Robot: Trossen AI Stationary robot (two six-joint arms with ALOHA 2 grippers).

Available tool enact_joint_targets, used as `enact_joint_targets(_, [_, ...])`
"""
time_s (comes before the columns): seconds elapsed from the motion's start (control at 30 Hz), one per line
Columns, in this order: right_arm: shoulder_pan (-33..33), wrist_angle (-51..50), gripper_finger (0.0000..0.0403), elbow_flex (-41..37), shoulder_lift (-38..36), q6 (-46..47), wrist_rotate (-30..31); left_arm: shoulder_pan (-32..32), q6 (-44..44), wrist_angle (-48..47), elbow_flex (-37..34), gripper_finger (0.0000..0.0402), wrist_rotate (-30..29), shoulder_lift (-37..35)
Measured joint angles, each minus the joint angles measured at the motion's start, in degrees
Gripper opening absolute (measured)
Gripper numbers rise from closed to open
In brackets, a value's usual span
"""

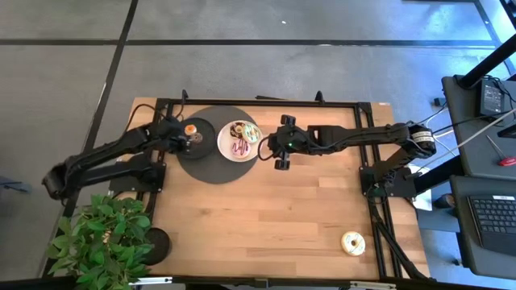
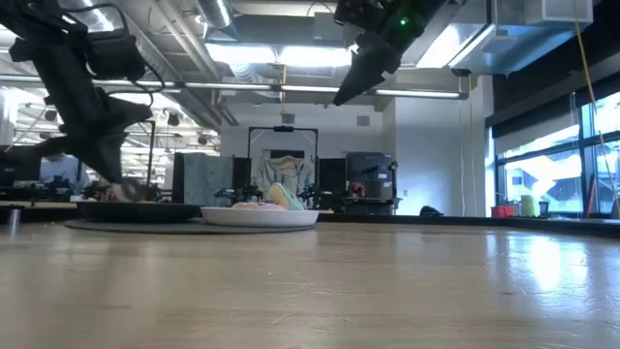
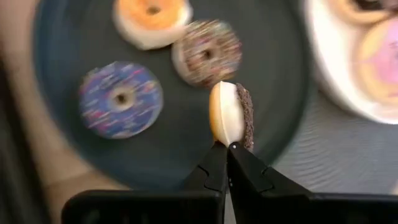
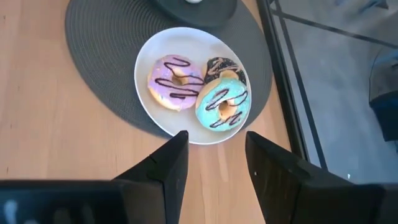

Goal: Pick & Place donuts
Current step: Put the small dark brown donut on the black plate

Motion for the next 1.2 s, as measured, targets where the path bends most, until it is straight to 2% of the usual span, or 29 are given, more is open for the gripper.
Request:
enact_joint_targets(0.13, [0.0, -0.91, 0.0161, 0.0, -0.01, 0.02, 0.0, 1.65, 0.46, -2.73, 0.0, 0.0004, 1.52, 0.01])
enact_joint_targets(0.4, [0.0, -1.26, 0.0161, 0.0, 0.0, 0.68, 0.02, 3.11, 0.61, -2.52, -0.02, 0.0007, 0.91, 0.04])
enact_joint_targets(0.6, [0.0, -1.39, 0.0161, 0.0, -0.02, 0.79, 0.02, 3.07, 0.84, -0.85, -0.11, 0.0008, 1.4, 0.28])
enact_joint_targets(0.77, [0.0, -1.39, 0.0161, 0.0, -0.02, 0.84, 0.02, 3.07, -0.01, 0.2, -3.25, 0.0005, 1.97, 1.11])
enact_joint_targets(1.2, [0.0, -1.39, 0.0161, 0.0, 0.0, 0.74, 0.04, 3.07, -0.03, 5.09, -4.61, 0.0028, 0.94, 1.17])
